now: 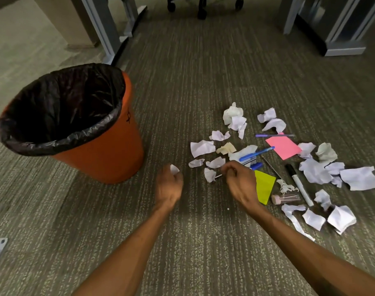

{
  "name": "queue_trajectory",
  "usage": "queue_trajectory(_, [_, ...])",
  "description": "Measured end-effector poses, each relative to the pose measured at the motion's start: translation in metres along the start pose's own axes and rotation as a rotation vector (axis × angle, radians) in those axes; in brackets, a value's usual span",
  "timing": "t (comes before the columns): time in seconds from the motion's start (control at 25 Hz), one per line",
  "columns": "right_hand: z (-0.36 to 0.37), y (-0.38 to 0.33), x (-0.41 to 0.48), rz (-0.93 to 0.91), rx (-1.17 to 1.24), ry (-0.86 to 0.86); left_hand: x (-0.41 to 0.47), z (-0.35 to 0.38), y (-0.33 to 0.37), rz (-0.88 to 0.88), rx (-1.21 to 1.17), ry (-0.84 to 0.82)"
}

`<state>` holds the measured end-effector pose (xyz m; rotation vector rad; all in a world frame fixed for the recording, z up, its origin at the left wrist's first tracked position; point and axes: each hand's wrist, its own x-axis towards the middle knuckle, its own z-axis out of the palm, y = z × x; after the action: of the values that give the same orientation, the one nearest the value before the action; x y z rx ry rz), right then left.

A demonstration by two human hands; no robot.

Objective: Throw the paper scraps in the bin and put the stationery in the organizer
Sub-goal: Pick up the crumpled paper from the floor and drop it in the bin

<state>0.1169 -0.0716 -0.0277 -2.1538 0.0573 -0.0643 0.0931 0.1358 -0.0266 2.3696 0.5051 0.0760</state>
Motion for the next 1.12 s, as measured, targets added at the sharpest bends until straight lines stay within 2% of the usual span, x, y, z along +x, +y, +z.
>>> queue_trajectory(0.08, [0.002, -0.003, 0.008, 0.047, -0.108, -0.017, 0.009, -0.001, 0.011, -0.003, 0.099, 0.021])
queue_trajectory(0.2, [0.018, -0.003, 0.010, -0.128, -0.408, -0.169, 0.024, 0.006, 0.030, 0.158, 0.261, 0.035])
queue_trajectory(0.32, [0.036, 0.001, 0.012, -0.246, -0.650, -0.273, 0.038, 0.019, 0.038, 0.282, 0.301, -0.054])
queue_trajectory(0.52, [0.047, 0.013, 0.012, -0.316, -0.670, -0.276, 0.038, 0.040, 0.025, 0.259, 0.313, -0.086])
queue_trajectory(0.64, [0.043, 0.013, 0.013, -0.324, -0.497, -0.189, 0.038, 0.045, 0.024, 0.281, 0.338, -0.108])
queue_trajectory(0.76, [0.035, 0.012, 0.009, -0.102, -0.069, -0.048, 0.042, 0.043, 0.026, 0.293, 0.288, -0.112])
queue_trajectory(0.88, [0.026, 0.011, 0.008, 0.087, 0.217, 0.027, 0.041, 0.039, 0.030, 0.279, 0.216, -0.148])
queue_trajectory(1.0, [0.020, 0.008, 0.013, 0.194, 0.334, 0.029, 0.039, 0.039, 0.030, 0.284, 0.212, -0.116])
queue_trajectory(1.12, [0.015, 0.007, 0.023, 0.107, 0.275, -0.026, 0.038, 0.036, 0.029, 0.202, 0.037, -0.152])
